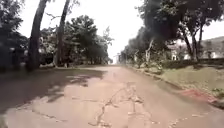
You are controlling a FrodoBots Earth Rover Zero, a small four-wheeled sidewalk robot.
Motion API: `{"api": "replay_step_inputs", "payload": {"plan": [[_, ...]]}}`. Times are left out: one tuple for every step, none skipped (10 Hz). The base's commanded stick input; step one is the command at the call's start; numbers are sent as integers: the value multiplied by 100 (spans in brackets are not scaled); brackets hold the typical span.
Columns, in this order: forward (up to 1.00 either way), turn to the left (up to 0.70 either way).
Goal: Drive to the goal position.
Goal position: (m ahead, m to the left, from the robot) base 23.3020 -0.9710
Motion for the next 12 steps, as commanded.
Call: {"api": "replay_step_inputs", "payload": {"plan": [[100, 0], [100, 0], [100, 0], [100, 0], [100, 0], [100, 0], [100, 3], [100, 16], [100, 25], [100, 7], [100, 0], [100, 0]]}}
